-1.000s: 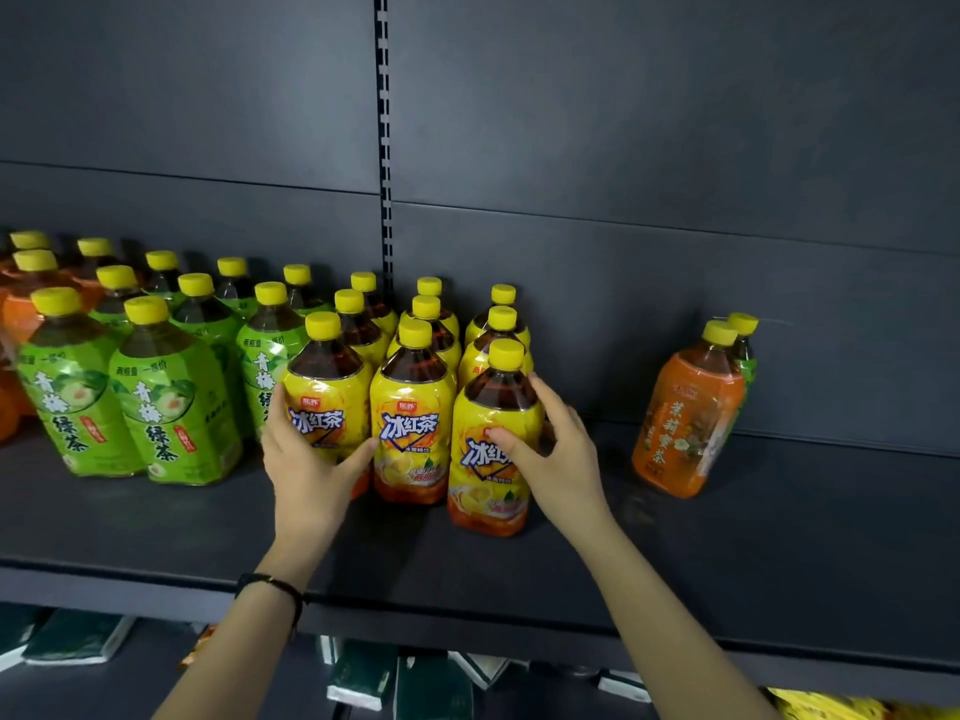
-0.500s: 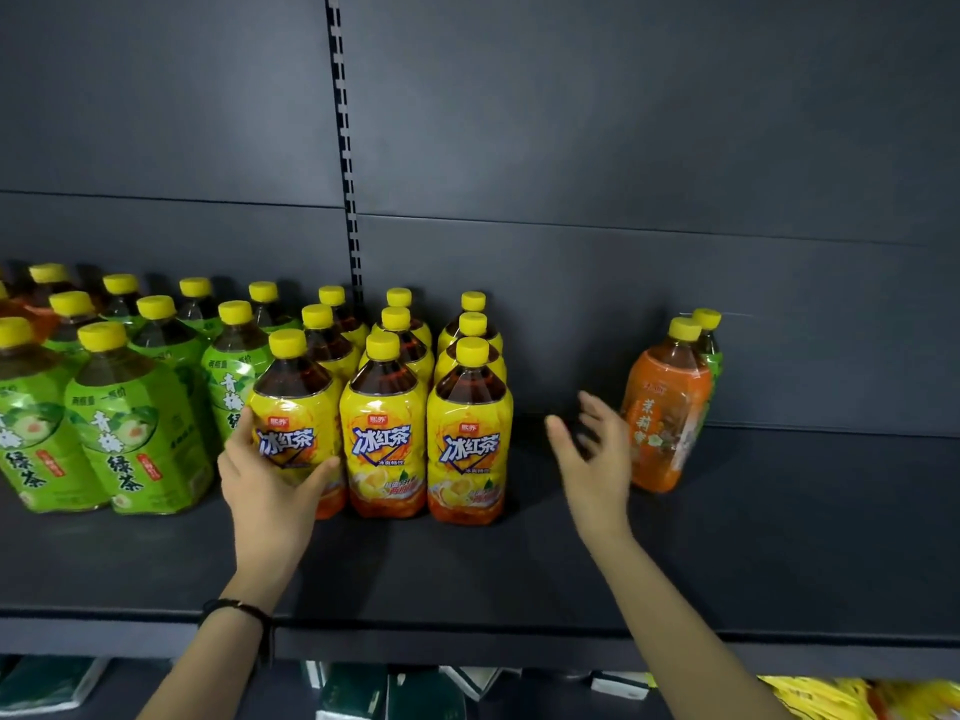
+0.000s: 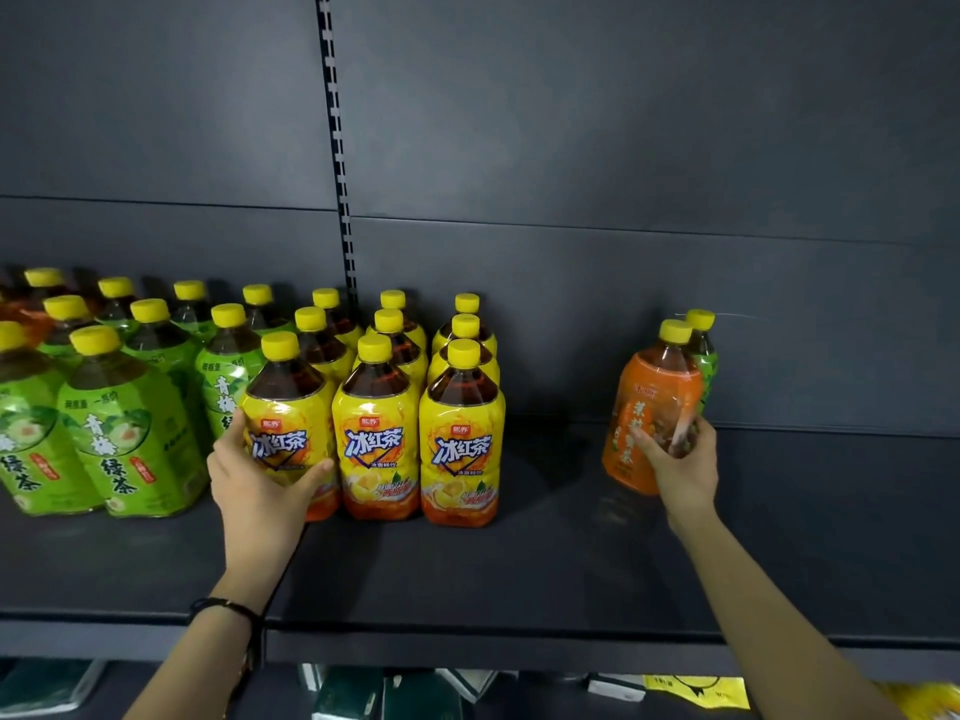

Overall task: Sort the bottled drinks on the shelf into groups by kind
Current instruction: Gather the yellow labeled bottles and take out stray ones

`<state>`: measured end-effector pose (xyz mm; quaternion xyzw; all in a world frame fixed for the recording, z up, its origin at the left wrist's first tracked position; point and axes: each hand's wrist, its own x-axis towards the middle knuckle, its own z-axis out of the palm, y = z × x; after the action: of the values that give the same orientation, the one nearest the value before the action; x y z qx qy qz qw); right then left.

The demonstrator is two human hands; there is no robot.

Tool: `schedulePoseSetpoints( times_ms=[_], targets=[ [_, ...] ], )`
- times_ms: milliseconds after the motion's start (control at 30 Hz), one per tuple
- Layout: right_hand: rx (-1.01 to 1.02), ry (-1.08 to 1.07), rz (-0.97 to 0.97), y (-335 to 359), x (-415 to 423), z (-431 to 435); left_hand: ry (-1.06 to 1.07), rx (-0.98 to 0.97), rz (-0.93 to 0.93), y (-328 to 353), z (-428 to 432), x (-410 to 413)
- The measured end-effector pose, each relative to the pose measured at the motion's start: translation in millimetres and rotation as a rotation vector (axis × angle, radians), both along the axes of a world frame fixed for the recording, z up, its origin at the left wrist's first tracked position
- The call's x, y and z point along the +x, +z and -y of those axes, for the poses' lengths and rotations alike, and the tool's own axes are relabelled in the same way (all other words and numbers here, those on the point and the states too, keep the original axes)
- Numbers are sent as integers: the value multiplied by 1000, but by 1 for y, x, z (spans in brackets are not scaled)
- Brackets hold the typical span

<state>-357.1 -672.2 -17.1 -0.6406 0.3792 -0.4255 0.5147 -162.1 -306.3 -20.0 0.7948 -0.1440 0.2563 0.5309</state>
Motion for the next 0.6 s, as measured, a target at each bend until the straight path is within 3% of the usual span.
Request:
schedulePoseSetpoints(
  times_ms=[267, 467, 600],
  targets=[
    [16, 215, 25, -4, -21, -45, -11, 20, 8, 0, 0, -2],
    [63, 359, 69, -5, -43, -95, -290, -134, -180, -14, -23, 6],
    [71, 484, 45, -4, -52, -125, -171, -102, -184, -14, -15, -31]
  ],
)
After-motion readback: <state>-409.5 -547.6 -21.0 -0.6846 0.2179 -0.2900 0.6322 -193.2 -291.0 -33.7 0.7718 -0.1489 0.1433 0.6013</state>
